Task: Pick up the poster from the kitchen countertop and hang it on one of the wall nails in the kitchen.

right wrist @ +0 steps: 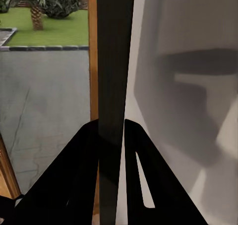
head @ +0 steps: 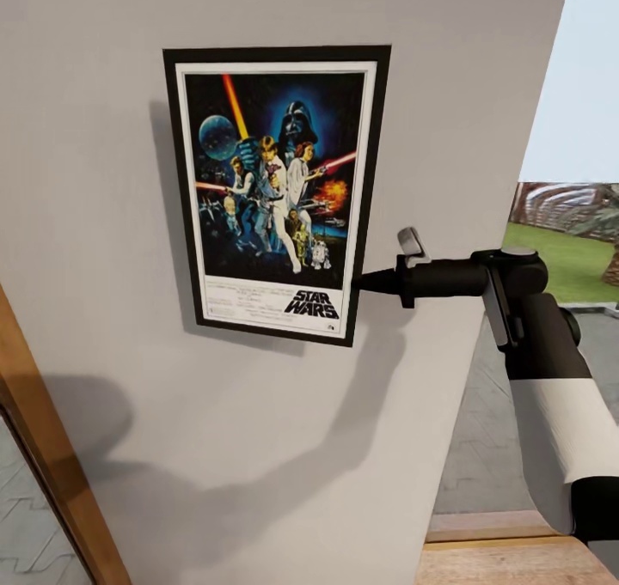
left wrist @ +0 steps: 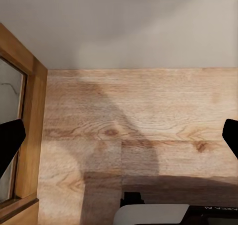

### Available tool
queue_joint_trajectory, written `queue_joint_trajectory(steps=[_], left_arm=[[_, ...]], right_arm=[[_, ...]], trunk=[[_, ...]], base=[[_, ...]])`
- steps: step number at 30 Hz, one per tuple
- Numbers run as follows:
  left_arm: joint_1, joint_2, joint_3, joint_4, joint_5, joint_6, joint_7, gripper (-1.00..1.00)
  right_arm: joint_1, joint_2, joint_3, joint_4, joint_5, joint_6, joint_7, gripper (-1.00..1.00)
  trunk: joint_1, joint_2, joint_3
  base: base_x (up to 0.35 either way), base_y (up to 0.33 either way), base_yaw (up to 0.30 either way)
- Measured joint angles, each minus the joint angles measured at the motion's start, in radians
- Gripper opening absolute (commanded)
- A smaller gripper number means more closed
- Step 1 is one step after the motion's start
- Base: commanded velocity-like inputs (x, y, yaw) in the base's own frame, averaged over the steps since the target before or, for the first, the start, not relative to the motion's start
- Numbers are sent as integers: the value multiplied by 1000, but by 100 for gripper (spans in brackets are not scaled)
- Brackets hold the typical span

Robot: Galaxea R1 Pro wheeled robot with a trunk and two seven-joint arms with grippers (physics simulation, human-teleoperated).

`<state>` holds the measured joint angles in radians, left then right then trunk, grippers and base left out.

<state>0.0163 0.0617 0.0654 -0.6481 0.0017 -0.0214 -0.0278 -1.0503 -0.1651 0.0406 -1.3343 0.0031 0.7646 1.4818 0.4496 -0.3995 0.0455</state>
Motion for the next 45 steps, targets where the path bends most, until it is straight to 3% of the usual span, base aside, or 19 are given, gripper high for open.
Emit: queue_joint_trajectory(steps=[45], left_arm=[[0,0,0,0,1,0,0,100]], right_arm=[[11,0,0,4,8,-3,-2,-100]], trunk=[[0,0,0]], base=[[0,24,0]])
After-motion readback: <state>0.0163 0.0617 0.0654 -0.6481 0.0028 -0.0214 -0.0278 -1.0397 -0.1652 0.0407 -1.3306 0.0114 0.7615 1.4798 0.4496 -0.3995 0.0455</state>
